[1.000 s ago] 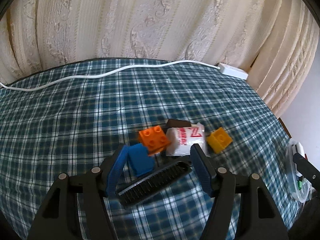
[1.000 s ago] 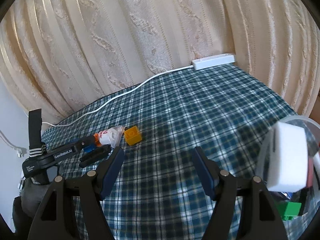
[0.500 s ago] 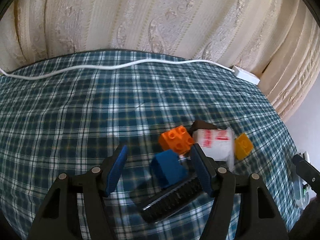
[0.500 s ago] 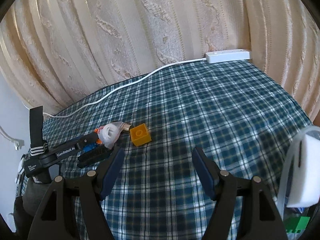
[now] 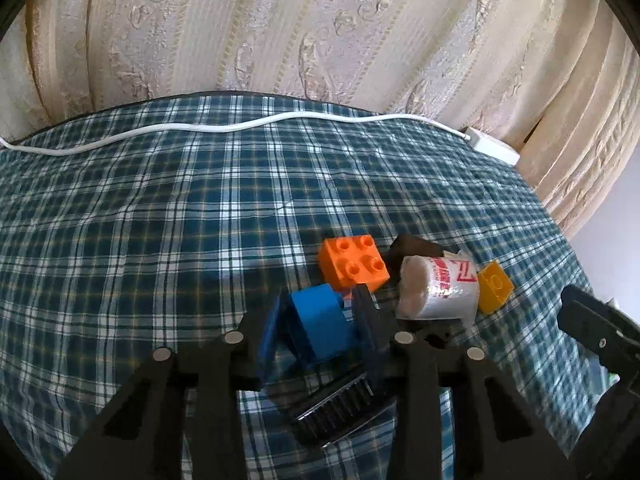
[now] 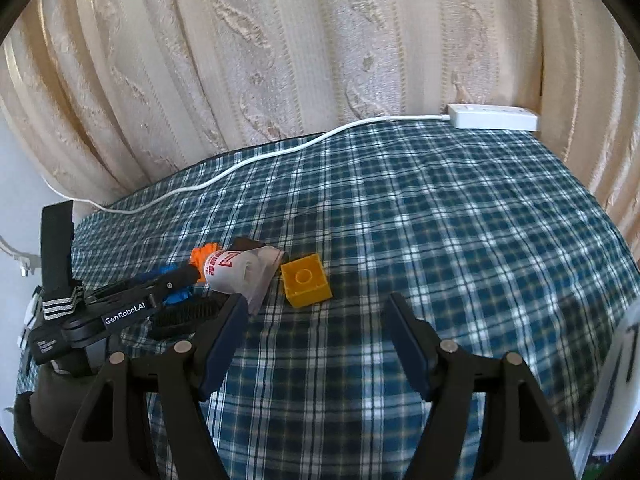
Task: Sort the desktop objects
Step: 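Grasp the blue block with left tool while right tool grasps the yellow block, then carry the blue block with left tool while right tool carries the yellow block to the bowl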
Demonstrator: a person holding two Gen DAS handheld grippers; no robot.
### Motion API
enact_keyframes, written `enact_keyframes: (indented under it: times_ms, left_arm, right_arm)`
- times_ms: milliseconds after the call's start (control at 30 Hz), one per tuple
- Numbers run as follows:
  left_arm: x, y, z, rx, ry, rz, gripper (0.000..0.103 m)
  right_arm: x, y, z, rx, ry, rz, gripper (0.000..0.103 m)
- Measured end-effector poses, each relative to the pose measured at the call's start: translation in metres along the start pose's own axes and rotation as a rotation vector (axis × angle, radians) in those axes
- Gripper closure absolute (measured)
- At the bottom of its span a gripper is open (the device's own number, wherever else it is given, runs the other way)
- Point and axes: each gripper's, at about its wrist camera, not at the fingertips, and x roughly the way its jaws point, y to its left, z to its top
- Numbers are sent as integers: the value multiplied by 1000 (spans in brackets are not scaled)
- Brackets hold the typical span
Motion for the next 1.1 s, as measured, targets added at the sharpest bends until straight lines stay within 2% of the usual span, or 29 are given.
enact_keyframes:
  times_ms: [433, 700, 767, 1100]
  left_arm:
    - [-9, 1, 0, -6, -23, -2, 66]
    - [-12, -4, 1, -1, -39, -10, 66]
    - [-13, -5, 1, 2, -40, -14, 66]
    - [-13, -19, 3, 33, -50, -46, 66]
  right_arm:
    - [39, 14, 7, -53, 47, -11, 29]
    - [59, 24, 8, -94, 88, -25, 54]
    - [60, 25, 8, -98, 92, -38, 66]
    - [36, 16, 4, -56, 58, -25, 67]
